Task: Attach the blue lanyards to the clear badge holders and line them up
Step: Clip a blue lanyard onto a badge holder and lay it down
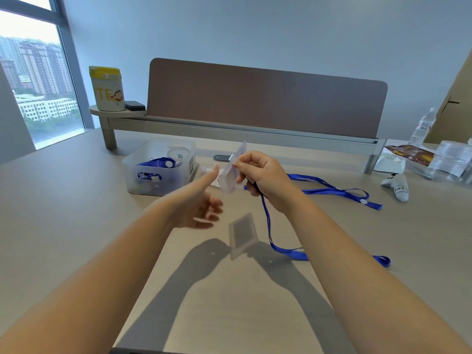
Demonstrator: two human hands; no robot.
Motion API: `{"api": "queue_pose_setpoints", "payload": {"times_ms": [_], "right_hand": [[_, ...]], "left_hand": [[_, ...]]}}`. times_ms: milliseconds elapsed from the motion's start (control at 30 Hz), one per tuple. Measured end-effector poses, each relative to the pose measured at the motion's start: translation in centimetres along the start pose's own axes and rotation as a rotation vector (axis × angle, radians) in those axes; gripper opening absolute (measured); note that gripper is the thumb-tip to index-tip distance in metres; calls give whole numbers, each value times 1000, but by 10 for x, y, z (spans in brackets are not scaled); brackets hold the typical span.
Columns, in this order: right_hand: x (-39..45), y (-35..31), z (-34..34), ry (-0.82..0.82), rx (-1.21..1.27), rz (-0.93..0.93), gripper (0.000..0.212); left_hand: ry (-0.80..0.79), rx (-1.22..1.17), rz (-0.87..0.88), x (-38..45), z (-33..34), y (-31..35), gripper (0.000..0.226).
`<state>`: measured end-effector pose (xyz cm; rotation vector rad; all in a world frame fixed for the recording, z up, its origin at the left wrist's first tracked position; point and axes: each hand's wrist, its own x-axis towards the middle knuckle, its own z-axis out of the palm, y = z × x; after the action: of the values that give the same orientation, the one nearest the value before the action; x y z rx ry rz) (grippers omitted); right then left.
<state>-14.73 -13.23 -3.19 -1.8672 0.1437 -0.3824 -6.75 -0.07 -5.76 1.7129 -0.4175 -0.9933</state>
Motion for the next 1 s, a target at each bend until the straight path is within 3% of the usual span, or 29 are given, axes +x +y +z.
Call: {"api": "queue_pose_setpoints", "payload": {"times_ms": [67,133,200,267,333,400,500,533,600,667,733,833,1000], "right_hand": [[1,1,-2,-32,-22,43,17],[0,3,-4,-88,-16,76,13],[-2,5,-5,-128,-82,115,11],[-2,11,-6,-95,-268,180,31],[0,18,-8,-1,-398,217,40],[1,27,-16,148,-528,216,37],[0,35,-29,389,-712,220,13],[0,36,-34,454,-777,219,15],[-2,38,-41,474,-844,283,40],[-4,35,-42,435,-572,381,47],[-7,31,-39,363,-61,456,42],[-10,33,-34,319,572,366,27],[-3,38,-44,518,1020,238,28]], "left_hand": [[-138,-98,-106,5,0,-11,80],[-175,-305,-90,8,3,-14,77],[-64,-522,-9,9,7,-12,55],[118,-655,73,10,10,-8,33],[267,-667,140,10,11,-2,23],[370,-635,213,9,11,3,21],[449,-586,273,3,12,11,21],[455,-577,282,2,13,13,21],[444,-573,304,-1,15,17,19],[418,-584,330,-3,17,20,19],[398,-593,343,-4,18,22,20],[383,-603,354,-5,20,23,21],[404,-664,359,5,18,14,20]]}}
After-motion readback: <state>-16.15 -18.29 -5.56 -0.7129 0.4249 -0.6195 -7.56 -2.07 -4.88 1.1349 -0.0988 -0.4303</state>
